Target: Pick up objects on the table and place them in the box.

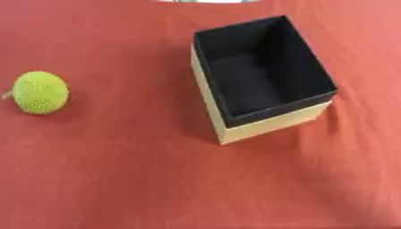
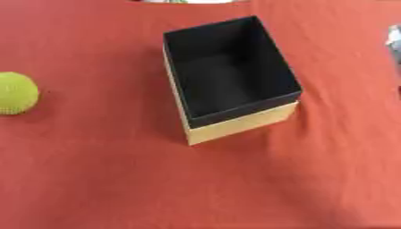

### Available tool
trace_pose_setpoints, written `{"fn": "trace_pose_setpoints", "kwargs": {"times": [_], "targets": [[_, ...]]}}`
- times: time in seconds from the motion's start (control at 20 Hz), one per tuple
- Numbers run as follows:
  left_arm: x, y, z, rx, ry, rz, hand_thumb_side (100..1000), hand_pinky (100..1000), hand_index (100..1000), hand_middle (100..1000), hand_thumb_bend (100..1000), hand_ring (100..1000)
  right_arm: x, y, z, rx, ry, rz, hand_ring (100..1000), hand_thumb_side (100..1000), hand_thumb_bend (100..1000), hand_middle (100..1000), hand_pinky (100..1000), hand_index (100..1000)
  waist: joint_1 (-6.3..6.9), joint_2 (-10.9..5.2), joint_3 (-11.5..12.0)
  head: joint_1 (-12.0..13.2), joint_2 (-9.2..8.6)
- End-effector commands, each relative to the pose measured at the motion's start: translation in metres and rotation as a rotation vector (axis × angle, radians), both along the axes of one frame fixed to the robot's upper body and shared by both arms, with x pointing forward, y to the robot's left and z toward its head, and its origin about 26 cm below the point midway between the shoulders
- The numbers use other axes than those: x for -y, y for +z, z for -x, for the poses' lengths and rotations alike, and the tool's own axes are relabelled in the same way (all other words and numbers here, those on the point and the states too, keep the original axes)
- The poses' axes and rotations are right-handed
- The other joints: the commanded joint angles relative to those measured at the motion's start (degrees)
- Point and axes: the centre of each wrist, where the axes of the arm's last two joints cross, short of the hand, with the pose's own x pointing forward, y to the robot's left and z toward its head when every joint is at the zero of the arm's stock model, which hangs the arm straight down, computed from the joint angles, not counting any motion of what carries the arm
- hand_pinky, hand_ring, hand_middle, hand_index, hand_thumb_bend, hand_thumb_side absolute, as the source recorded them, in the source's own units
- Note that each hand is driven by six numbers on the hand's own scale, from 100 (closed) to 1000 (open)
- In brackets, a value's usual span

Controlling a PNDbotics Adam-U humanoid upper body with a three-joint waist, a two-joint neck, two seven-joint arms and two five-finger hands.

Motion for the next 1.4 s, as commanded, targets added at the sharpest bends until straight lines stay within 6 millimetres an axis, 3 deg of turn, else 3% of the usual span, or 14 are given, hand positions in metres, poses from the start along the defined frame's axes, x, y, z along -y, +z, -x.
{"fn": "trace_pose_setpoints", "kwargs": {"times": [0.05,0.45,0.75,0.95,1.2,1.4], "targets": [[-0.01,0.003,-0.008,-0.06,0.016,-0.121,555,917,935,839,358,844,-0.001,0.01,0.005,0.028,0.01,0.024,797,653,100,628,743,777,0.27,-1.33,-0.2,0.5,0.28],[-0.025,-0.029,-0.034,-0.272,0.001,-0.285,386,993,925,849,527,903,-0.004,0.011,0.004,0.023,0.025,0.028,796,656,100,627,743,777,0.5,-1.47,-0.4,0.9,0.51],[-0.028,-0.048,-0.047,-0.406,-0.033,-0.431,208,1000,946,874,550,928,-0.005,0.01,0.004,0.02,0.032,0.027,796,660,100,627,742,777,0.7,-1.48,-0.7,1.5,0.7],[-0.026,-0.046,-0.053,-0.448,-0.065,-0.517,212,1000,954,878,512,930,-0.005,0.009,0.004,0.017,0.03,0.024,797,662,100,626,742,776,0.88,-1.5,-0.7,1.6,0.78],[-0.023,-0.035,-0.059,-0.482,-0.124,-0.567,341,1000,965,892,521,938,-0.004,0.008,0.004,0.017,0.028,0.02,796,660,100,625,741,775,1.12,-1.64,-0.6,1.4,0.84],[-0.021,-0.031,-0.069,-0.519,-0.177,-0.561,349,1000,957,862,511,931,-0.005,0.008,0.004,0.016,0.031,0.02,795,659,100,624,741,774,1.13,-1.82,-0.7,1.5,0.86]]}}
